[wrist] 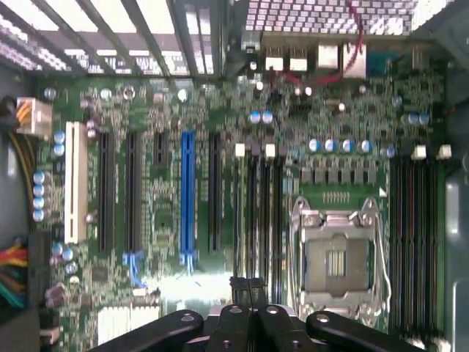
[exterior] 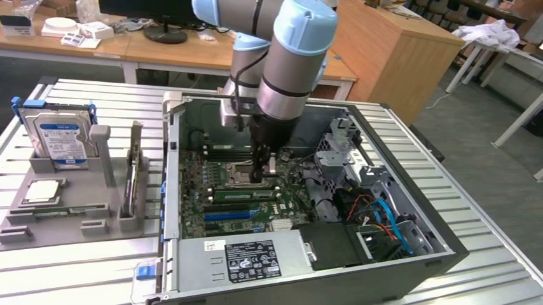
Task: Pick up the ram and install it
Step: 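Press down the ram until it locks into place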
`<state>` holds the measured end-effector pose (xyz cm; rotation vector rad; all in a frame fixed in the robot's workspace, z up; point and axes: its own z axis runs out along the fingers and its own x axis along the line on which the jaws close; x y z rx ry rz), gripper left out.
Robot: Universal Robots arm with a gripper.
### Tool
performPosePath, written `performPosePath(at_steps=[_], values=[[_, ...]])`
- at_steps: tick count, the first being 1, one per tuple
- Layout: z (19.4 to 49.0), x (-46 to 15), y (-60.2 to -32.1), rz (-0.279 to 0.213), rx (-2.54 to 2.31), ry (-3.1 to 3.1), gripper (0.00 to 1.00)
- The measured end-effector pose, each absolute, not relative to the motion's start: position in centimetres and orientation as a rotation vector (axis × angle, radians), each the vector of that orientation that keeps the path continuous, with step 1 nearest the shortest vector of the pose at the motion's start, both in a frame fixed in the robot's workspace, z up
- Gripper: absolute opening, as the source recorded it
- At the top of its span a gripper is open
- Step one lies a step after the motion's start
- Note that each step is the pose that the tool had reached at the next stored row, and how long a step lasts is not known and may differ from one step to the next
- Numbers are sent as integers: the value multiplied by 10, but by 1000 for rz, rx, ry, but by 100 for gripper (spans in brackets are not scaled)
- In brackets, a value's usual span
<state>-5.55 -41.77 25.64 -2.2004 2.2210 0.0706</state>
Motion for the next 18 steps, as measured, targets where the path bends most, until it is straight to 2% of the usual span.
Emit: performPosePath(at_steps=[8,18], values=[[256,-82,-418,70,-2200,2221,11],[256,-86,-419,70,-2200,2221,11]])
